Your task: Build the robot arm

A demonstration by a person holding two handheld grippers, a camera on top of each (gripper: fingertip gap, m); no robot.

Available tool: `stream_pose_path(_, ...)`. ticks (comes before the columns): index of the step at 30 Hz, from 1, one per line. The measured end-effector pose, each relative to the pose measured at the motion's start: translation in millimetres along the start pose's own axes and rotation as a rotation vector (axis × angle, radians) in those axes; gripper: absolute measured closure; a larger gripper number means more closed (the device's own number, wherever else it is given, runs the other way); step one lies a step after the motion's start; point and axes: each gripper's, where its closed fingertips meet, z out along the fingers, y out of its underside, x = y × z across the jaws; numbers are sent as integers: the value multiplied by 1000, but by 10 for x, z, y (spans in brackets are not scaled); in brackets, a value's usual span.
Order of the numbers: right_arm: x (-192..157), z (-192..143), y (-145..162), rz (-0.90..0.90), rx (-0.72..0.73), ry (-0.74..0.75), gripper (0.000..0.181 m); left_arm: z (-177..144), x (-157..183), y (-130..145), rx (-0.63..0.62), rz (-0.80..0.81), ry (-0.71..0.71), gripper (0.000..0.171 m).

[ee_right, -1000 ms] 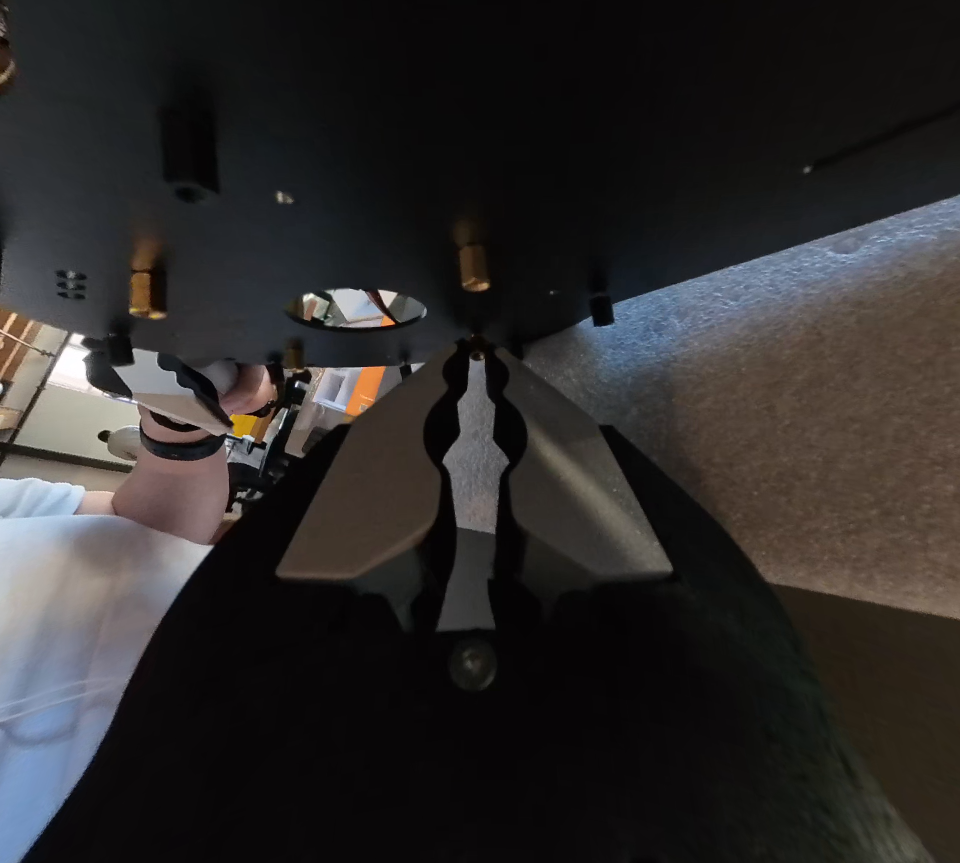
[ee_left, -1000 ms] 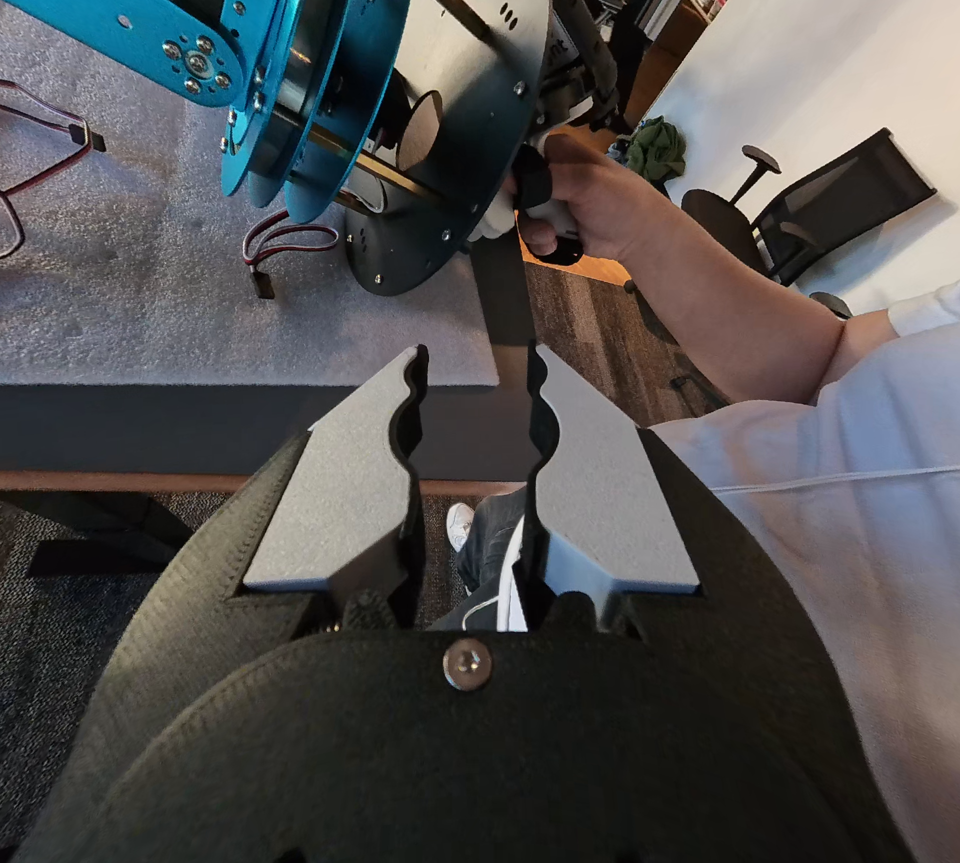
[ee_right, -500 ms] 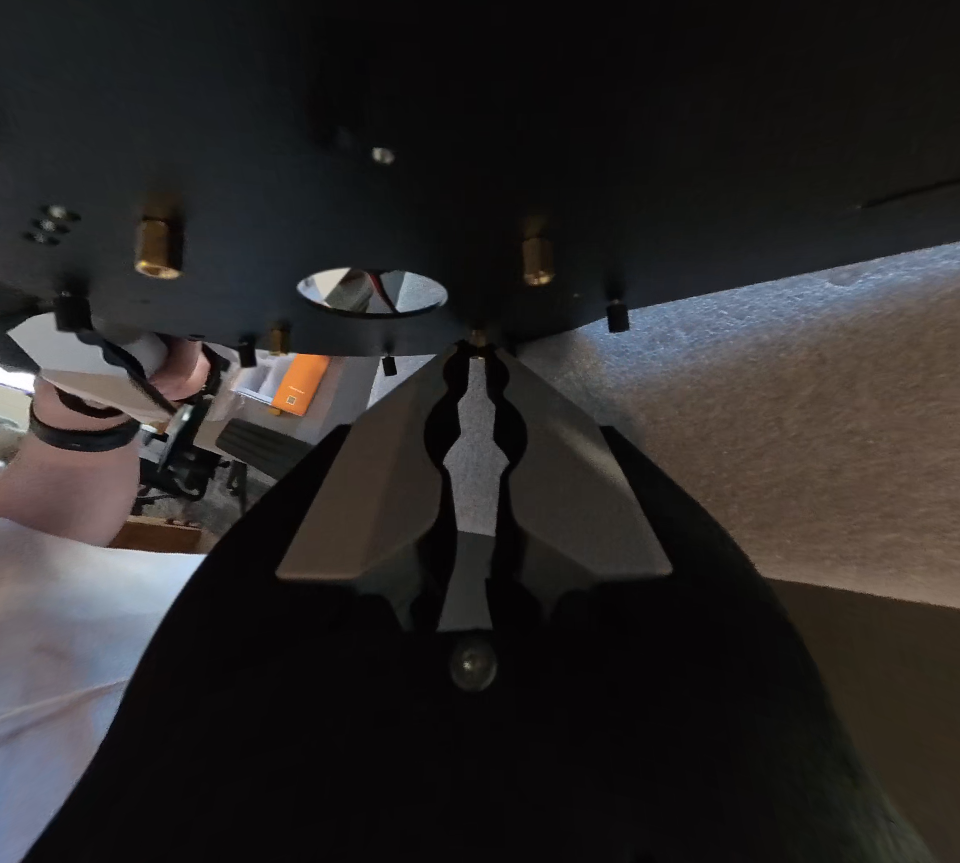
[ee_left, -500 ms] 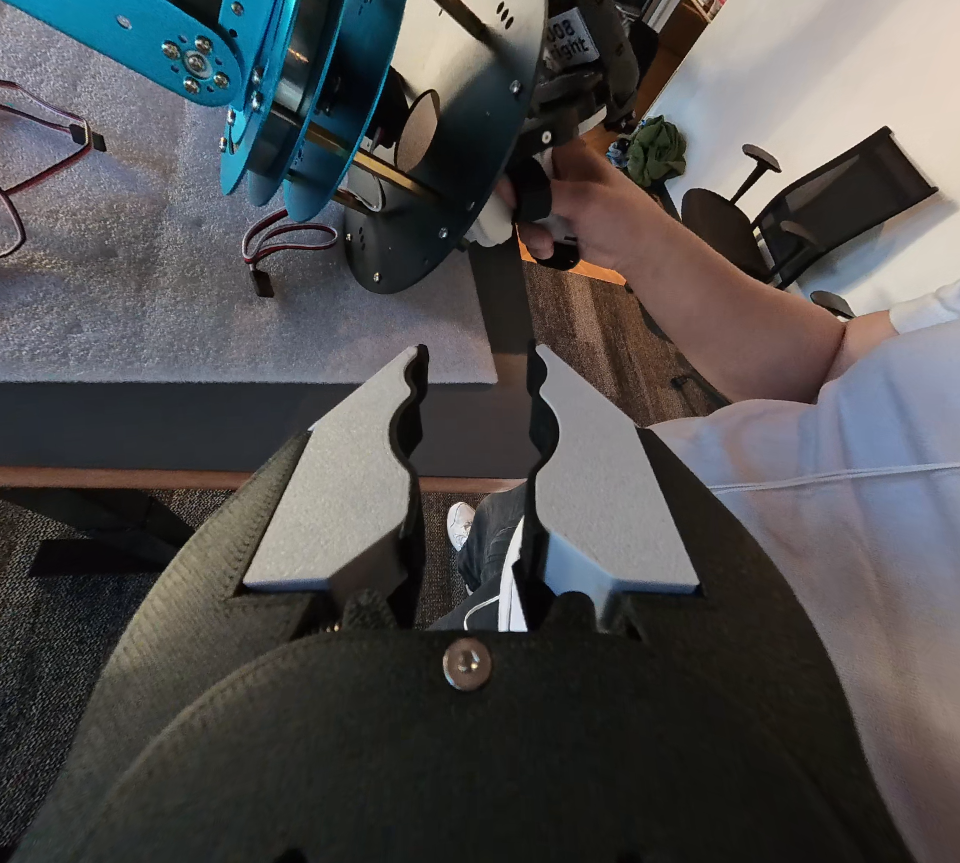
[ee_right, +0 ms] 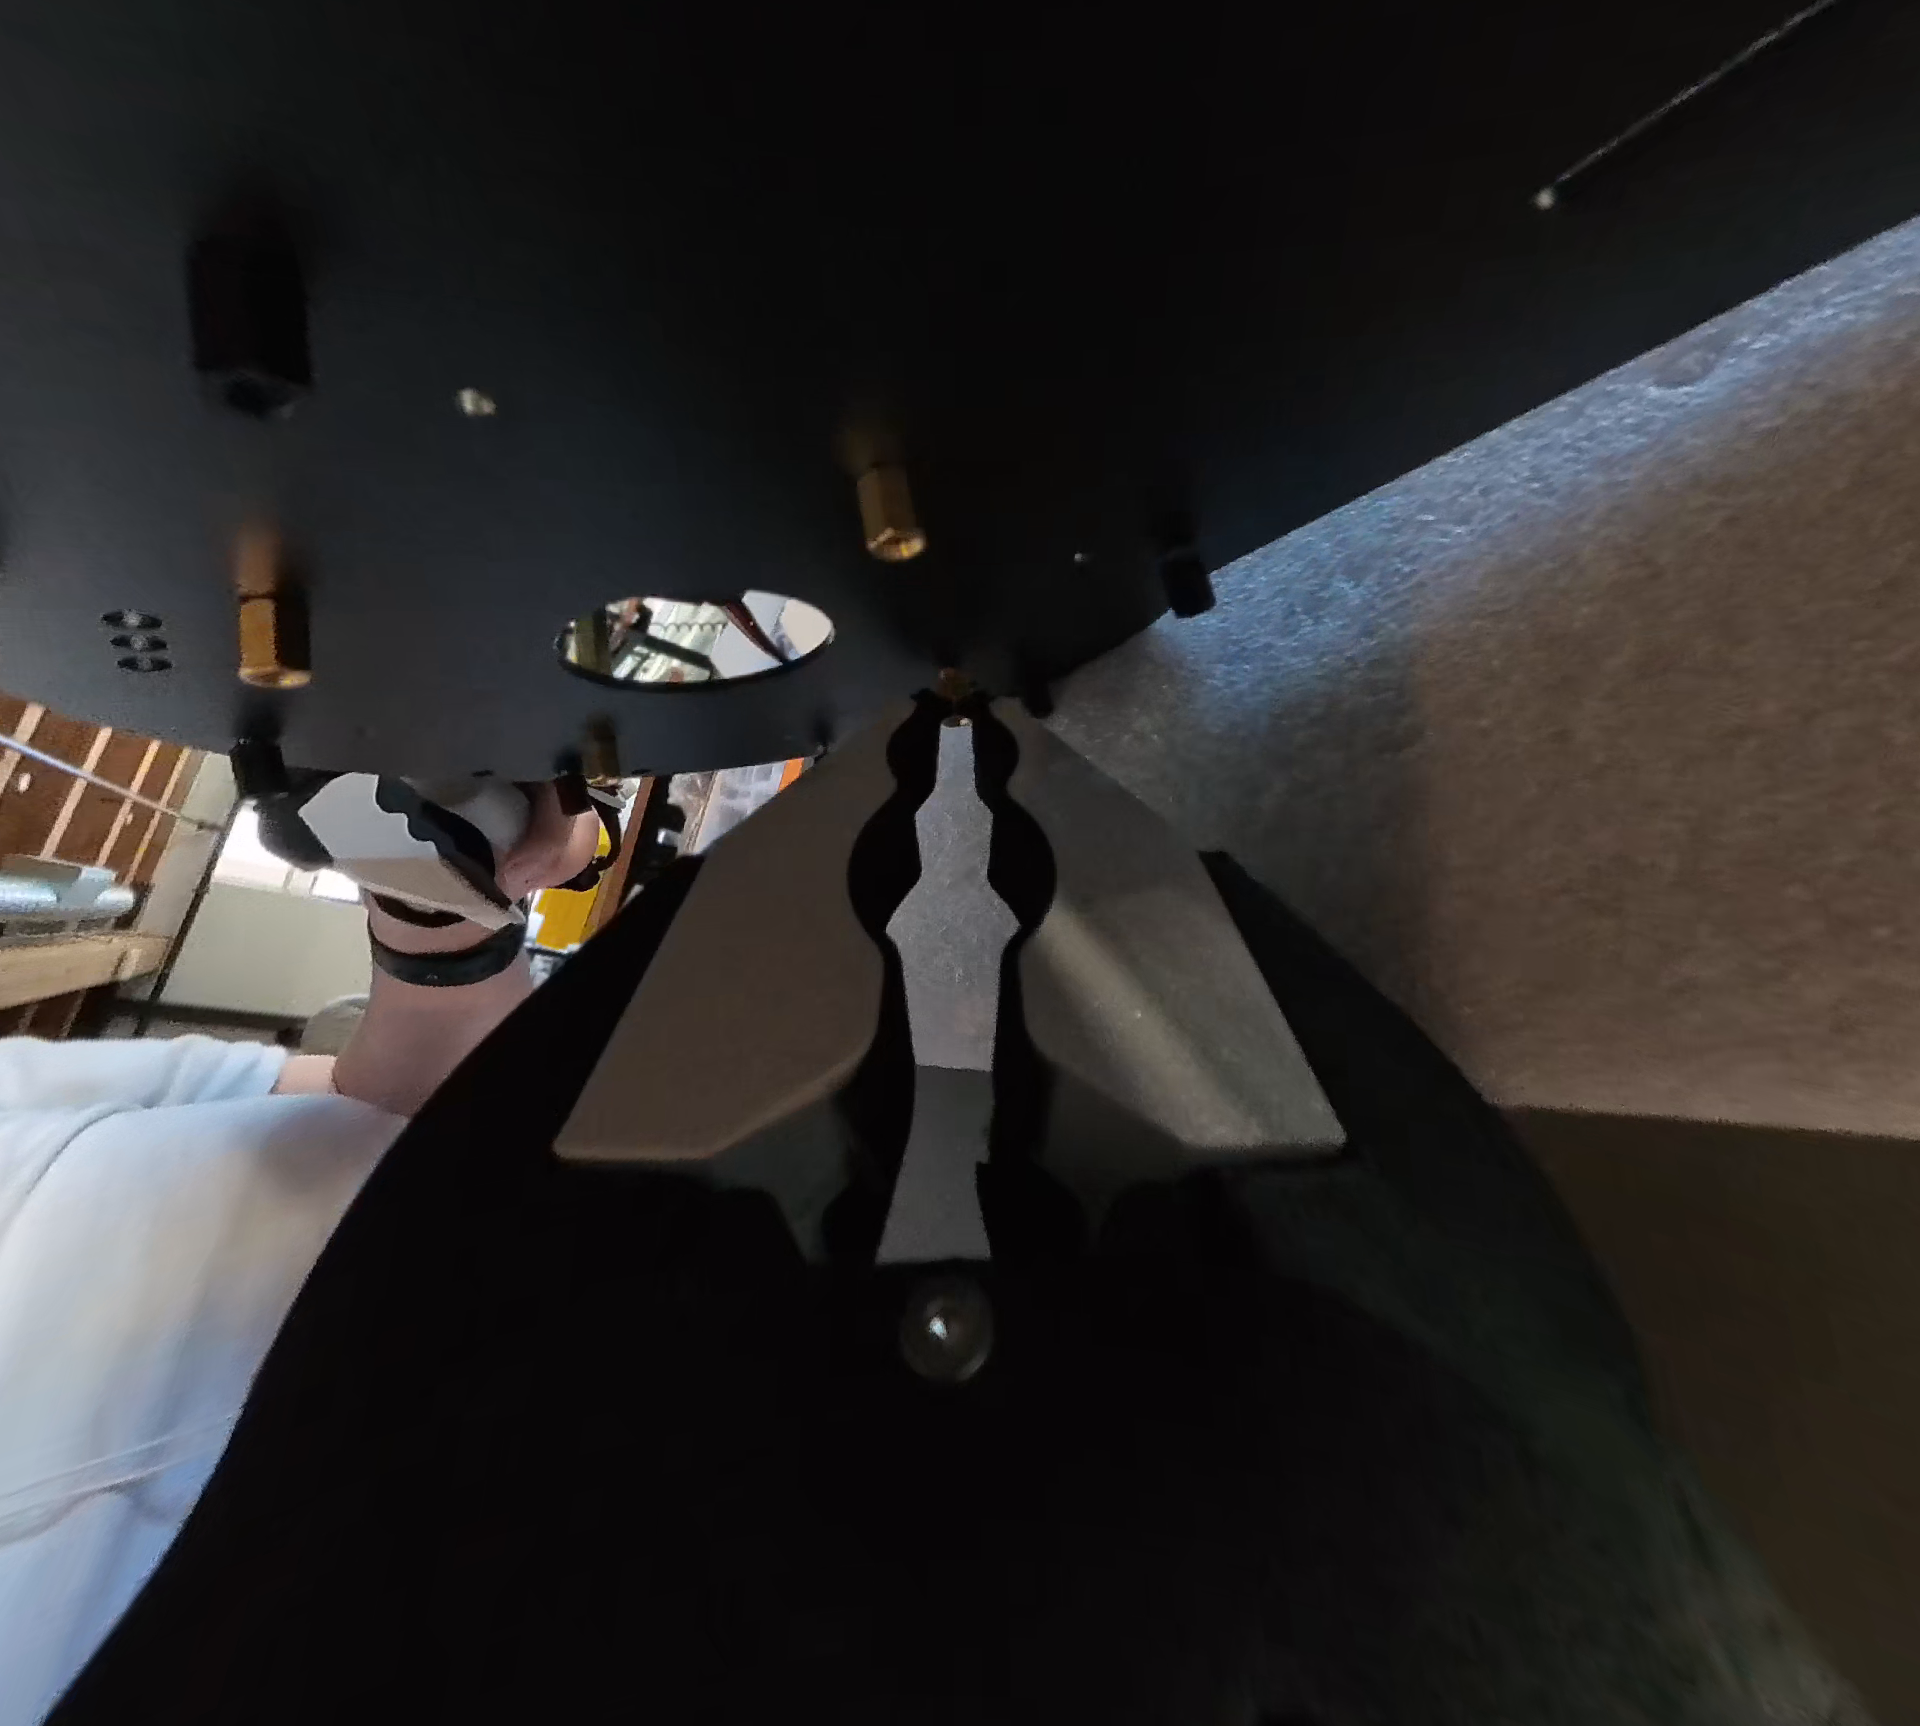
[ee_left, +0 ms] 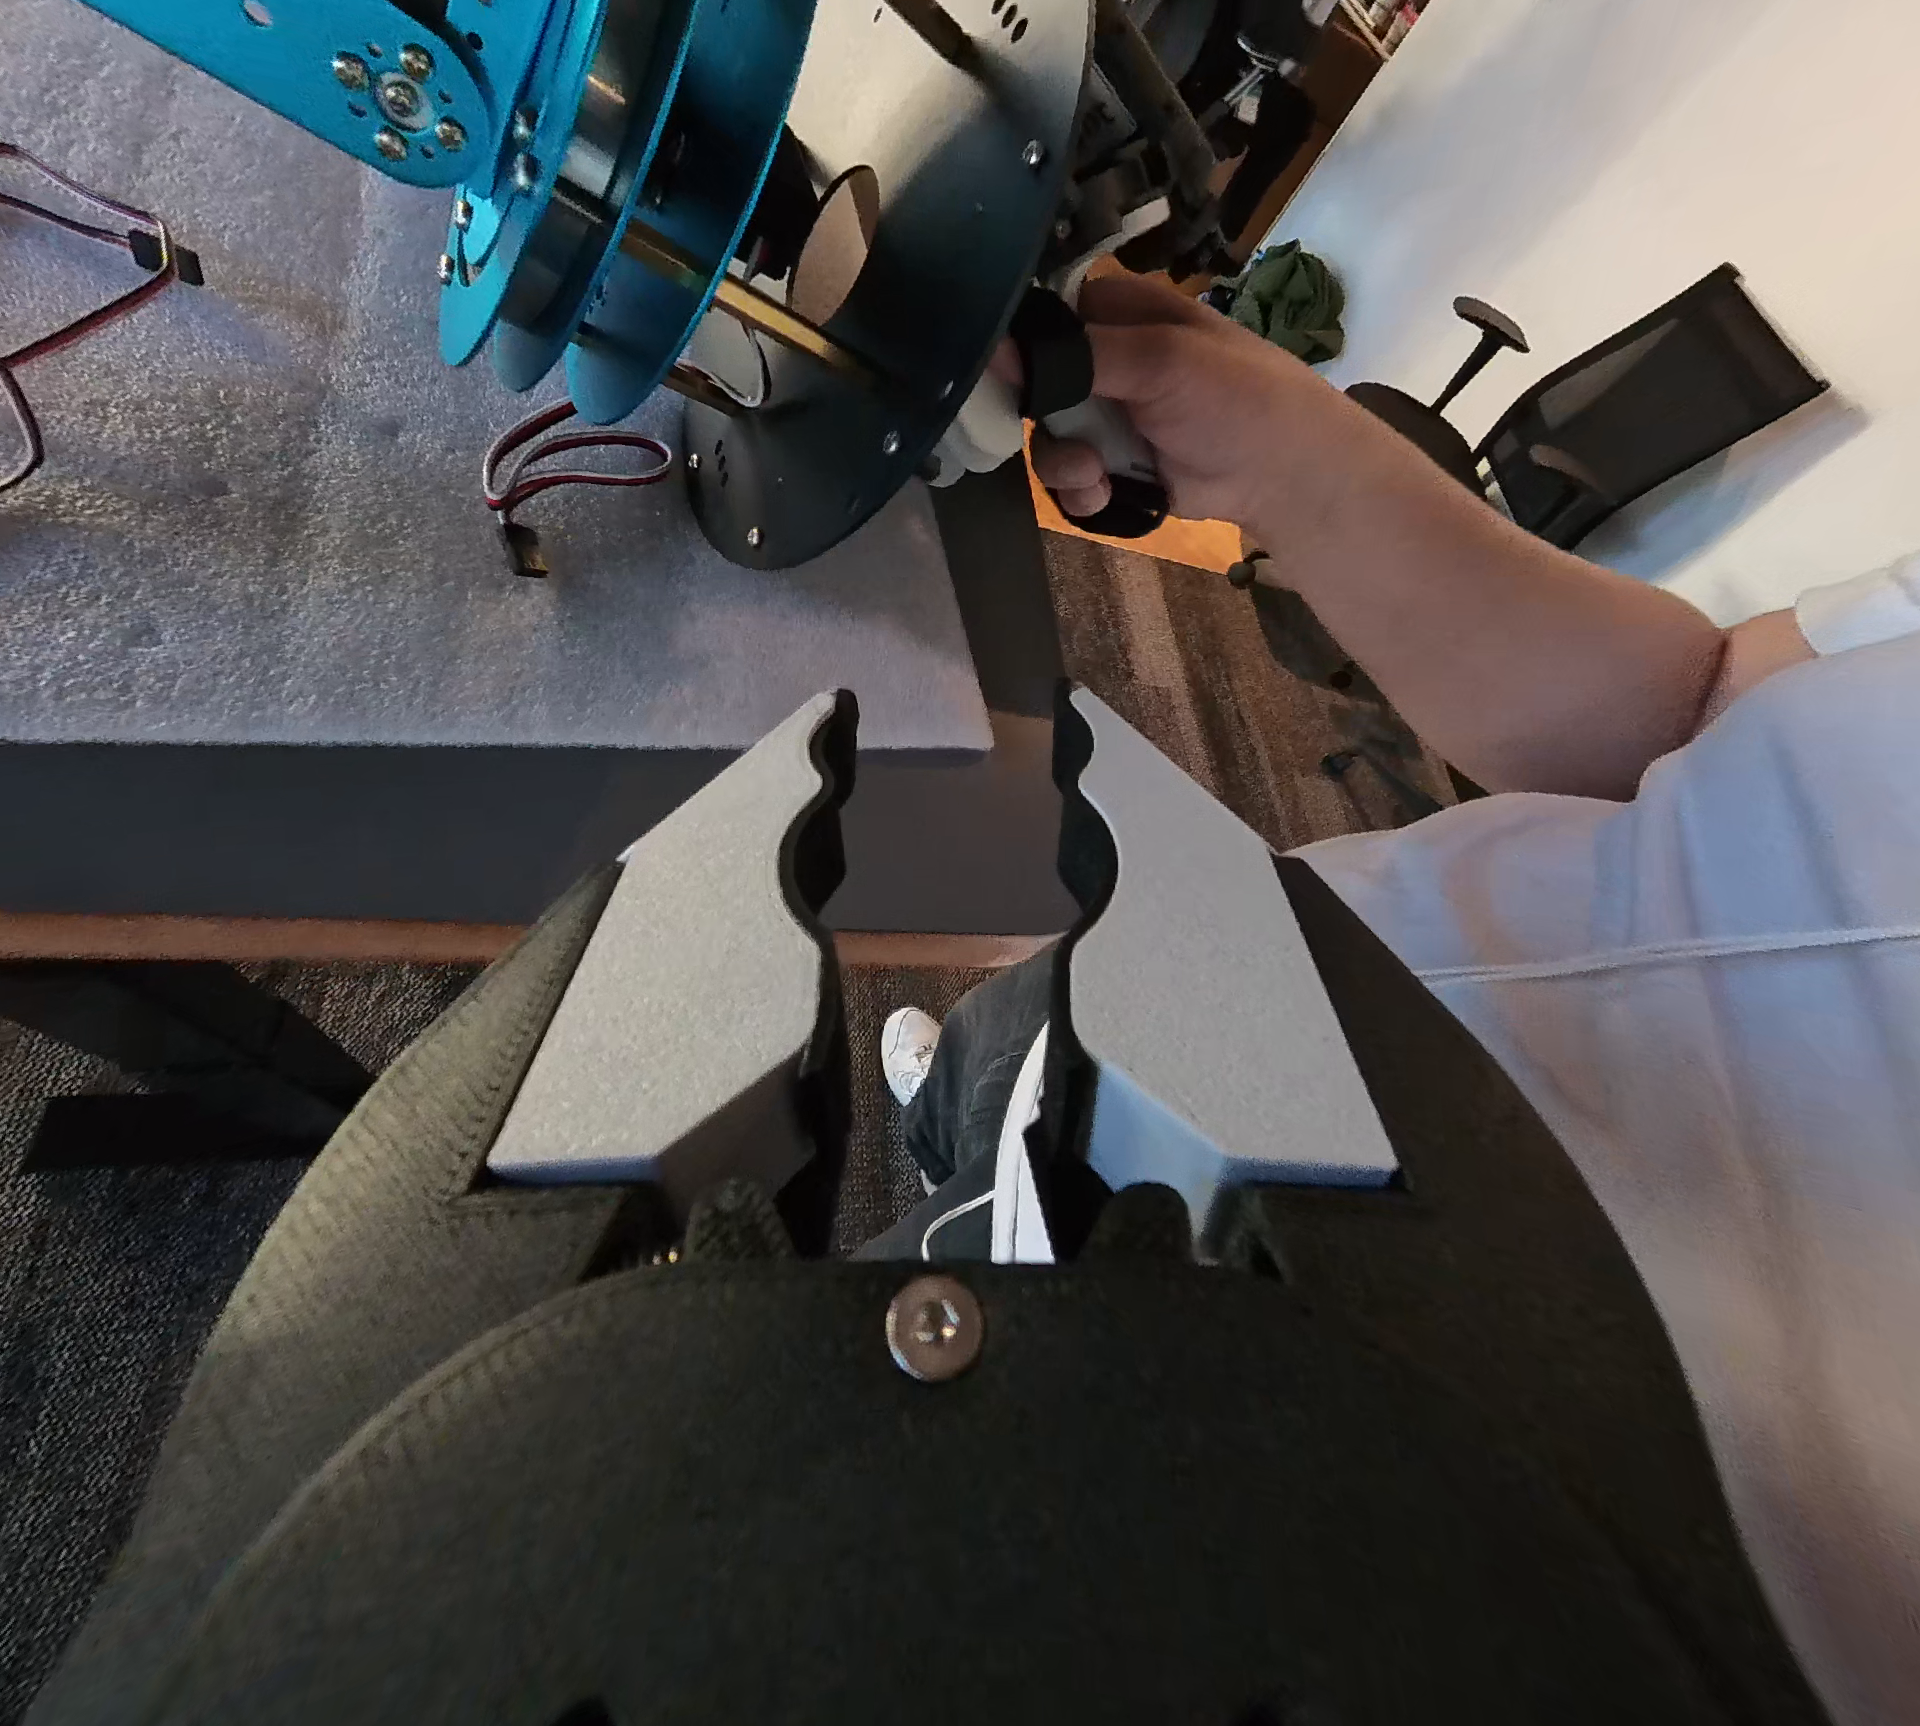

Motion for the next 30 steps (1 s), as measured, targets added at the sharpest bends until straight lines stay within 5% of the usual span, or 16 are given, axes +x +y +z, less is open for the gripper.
stream_pose_path(30,0,14,1,327,29,-83,178,-342,-92,10,19,44,48,136)
